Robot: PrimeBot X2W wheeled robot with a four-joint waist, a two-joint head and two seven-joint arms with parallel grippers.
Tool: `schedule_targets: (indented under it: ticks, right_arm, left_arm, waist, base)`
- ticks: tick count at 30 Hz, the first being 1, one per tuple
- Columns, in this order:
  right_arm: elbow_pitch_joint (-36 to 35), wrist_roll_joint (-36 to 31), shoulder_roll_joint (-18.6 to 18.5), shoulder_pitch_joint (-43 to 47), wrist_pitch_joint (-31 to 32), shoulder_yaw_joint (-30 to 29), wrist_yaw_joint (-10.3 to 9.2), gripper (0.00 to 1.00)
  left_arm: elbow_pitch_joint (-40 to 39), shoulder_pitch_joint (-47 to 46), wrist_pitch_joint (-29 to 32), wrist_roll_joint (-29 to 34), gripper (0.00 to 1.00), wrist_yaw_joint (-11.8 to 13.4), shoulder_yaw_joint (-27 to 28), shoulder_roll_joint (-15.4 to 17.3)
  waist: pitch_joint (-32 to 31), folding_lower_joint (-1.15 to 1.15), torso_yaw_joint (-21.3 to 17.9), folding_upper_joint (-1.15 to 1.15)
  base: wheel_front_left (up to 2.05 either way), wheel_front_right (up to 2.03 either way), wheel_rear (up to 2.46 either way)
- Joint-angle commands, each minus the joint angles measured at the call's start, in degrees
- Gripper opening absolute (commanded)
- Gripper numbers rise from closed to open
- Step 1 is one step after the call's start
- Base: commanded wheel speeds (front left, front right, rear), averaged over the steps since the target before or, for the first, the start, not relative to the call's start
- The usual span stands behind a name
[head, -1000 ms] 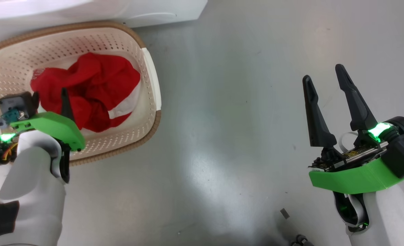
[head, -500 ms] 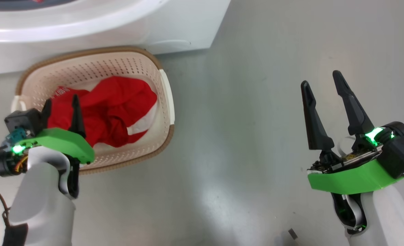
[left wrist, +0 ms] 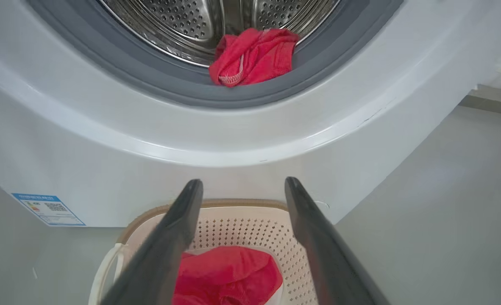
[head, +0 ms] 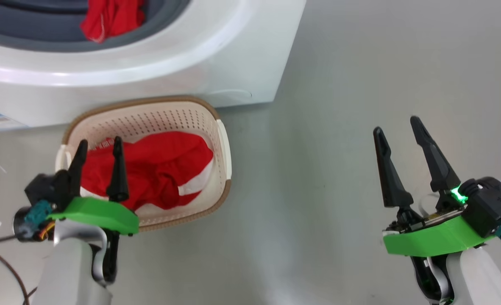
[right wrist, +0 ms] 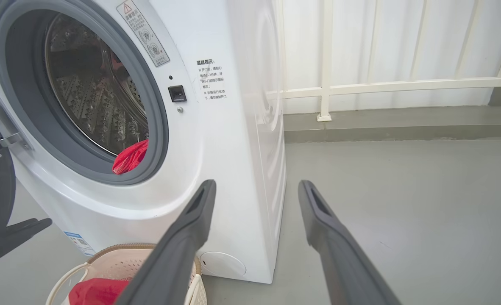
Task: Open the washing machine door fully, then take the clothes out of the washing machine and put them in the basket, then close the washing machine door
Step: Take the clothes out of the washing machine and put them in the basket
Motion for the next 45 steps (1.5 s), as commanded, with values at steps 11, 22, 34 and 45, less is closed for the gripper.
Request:
schedule_targets:
  ticks: [11,22,34,45]
  right_arm:
    - [-0.29,-1.02,0.05,4.15,-0.36,-0.06,0.36,1.00]
    - [0.33,-1.37,0.05,9.55,-0.36,-2.30,0.36,1.00]
    - [0.07,-1.46,0.05,15.56,-0.36,-2.33,0.36,1.00]
    - [-0.59,-1.18,0.05,17.73,-0.36,-2.13,0.36,1.00]
  left_arm:
    - [-17.01,10.62,-0.69,2.03,1.00,-1.41,1.50,0.47]
    - [-25.22,20.34,-0.69,1.33,1.00,1.62,0.78,0.33]
    - [-29.46,30.34,-0.69,0.82,1.00,4.19,0.30,0.32]
    - [-31.42,34.03,-0.69,2.07,1.00,5.46,-0.84,0.32]
  waist:
    - [-8.74,0.00,0.63,0.00]
    - [-17.27,0.00,-0.20,0.00]
    - [-24.12,0.00,-1.65,0.00]
    - [-25.39,0.00,-2.34,0.00]
  base:
    - [0.00,0.00,0.00]
    - [0.00,0.00,0.00]
    - [0.00,0.00,0.00]
    - [0.00,0.00,0.00]
